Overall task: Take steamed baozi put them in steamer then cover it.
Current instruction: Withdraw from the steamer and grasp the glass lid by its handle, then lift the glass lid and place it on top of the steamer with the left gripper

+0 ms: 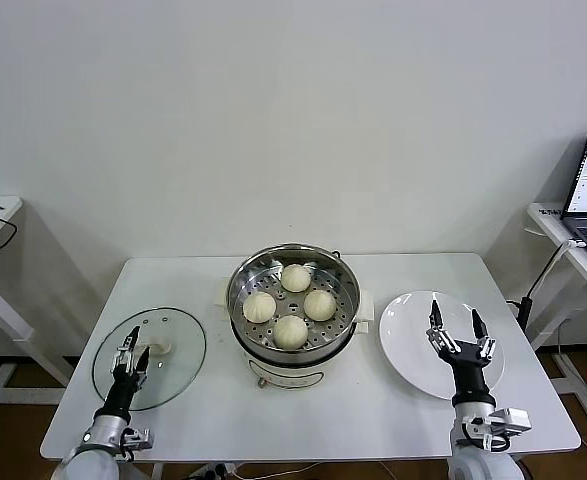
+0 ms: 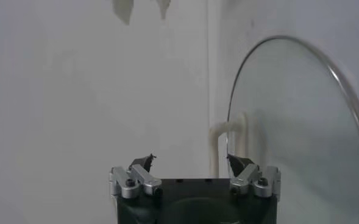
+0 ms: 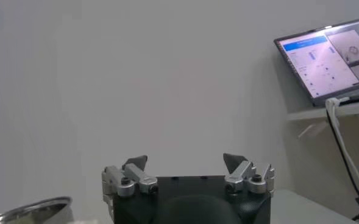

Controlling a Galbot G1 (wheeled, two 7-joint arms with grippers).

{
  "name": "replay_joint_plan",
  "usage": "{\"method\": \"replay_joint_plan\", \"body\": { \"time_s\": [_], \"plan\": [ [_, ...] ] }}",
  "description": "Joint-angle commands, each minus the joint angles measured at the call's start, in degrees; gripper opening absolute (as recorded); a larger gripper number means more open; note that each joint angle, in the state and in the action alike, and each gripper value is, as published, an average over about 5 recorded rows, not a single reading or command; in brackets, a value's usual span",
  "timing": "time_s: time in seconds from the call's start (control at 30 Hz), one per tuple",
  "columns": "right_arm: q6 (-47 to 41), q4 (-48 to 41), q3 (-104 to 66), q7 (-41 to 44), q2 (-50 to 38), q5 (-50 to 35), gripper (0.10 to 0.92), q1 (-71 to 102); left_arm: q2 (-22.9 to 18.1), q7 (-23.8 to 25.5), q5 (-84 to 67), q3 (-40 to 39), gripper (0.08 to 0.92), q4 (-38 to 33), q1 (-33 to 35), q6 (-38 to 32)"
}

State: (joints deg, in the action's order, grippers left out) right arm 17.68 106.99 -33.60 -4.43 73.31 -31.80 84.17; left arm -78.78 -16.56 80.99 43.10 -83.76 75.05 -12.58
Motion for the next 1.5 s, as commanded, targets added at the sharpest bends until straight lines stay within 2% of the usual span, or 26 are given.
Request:
{"method": "replay_joint_plan", "body": {
  "time_s": [0.03, 0.23, 0.33, 0.63, 0.87, 1.07, 1.23, 1.33, 1.5],
  "plan": [
    [0.31, -0.46, 0.01, 0.14, 0.14, 0.32, 0.823, 0.16, -0.12, 0.07, 0.75, -0.27, 0.823, 4.36, -5.72, 0.38],
    [0.46, -1.01, 0.02, 0.27, 0.20, 0.58, 0.823, 0.01, -0.19, 0.04, 0.82, -0.70, 0.822, 6.41, -7.13, 0.22],
    [0.60, -1.48, 0.02, 0.33, 0.23, 0.68, 0.823, -0.13, -0.20, -0.07, 0.96, -0.78, 0.790, 7.50, -7.56, 0.20],
    [1.12, -2.39, 0.00, 0.40, 0.42, 0.94, 0.823, -0.49, -0.11, -0.33, 1.99, -0.73, 0.541, 8.63, -7.62, 0.02],
    [1.48, -2.90, 0.02, 0.34, 0.62, 0.94, 0.823, -0.98, -0.67, -1.09, 2.05, -0.54, 0.333, 6.30, -6.86, -0.31],
    [1.57, -2.94, -0.11, 0.31, 0.57, 0.87, 0.823, -1.32, -0.99, -1.05, 1.76, 0.45, 0.194, -2.22, -3.57, 1.09],
    [1.71, -2.91, -0.11, 0.32, 0.55, 0.80, 0.823, -1.46, 0.01, 0.89, -1.12, 1.87, 0.188, -14.92, 1.24, 4.19],
    [1.74, -2.81, -0.11, 0.35, 0.50, 0.68, 0.823, -1.58, 1.73, 5.25, -5.92, 2.16, 0.188, -24.17, 5.08, 8.22],
    [1.77, -2.84, -0.13, 0.44, 0.29, 0.34, 0.823, -1.99, 6.71, 16.04, -15.22, -1.67, 0.188, -38.36, 9.39, 19.40]
  ]
}}
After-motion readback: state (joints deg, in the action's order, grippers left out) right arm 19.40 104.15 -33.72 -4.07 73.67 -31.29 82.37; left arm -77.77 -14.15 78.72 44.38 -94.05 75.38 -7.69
